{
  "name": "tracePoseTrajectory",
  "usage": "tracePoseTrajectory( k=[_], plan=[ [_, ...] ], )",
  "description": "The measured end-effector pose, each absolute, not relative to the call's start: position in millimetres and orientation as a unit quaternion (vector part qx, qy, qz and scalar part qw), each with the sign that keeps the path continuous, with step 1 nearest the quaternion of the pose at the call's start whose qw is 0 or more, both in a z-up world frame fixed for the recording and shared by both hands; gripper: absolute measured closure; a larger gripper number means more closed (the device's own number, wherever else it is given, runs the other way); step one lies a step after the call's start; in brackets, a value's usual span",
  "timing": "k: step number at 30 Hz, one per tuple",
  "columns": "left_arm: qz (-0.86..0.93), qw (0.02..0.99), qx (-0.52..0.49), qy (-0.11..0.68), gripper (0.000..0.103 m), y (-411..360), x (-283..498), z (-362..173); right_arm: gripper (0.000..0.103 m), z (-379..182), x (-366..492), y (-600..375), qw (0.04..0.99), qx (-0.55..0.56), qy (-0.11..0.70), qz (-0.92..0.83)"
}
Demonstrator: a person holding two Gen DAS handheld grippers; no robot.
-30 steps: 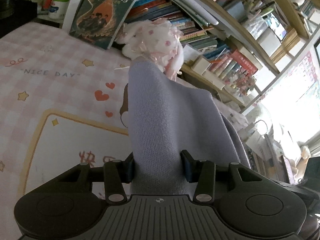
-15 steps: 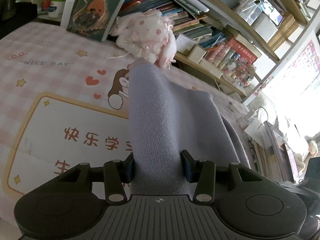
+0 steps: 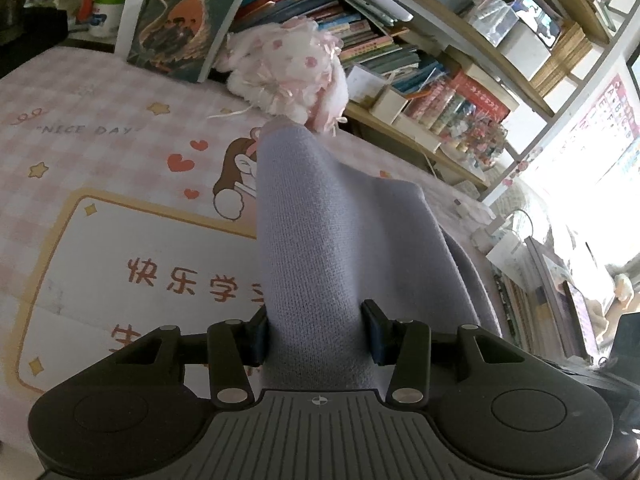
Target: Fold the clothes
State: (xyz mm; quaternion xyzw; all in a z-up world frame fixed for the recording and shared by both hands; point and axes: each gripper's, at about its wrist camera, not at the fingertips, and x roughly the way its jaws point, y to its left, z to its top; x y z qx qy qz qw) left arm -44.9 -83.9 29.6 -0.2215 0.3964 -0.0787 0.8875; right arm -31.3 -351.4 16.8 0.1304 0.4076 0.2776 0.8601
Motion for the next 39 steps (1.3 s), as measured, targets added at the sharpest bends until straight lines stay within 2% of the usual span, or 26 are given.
tracePoseTrajectory(
  k=[21, 39],
  plan=[
    [-0.146, 0.870, -0.218, 0.417, 0.059, 64.8, -15.3, 17.1, 0.072, 18.5, -34.3, -192.5, 0.881, 0.126, 0.405, 0.209],
    [-0.171, 0.864, -0.240, 0.409, 0.059, 115.8, 30.7, 11.7, 0.072, 22.6, -4.5, -136.3, 0.891, 0.114, 0.397, 0.189]
  ],
)
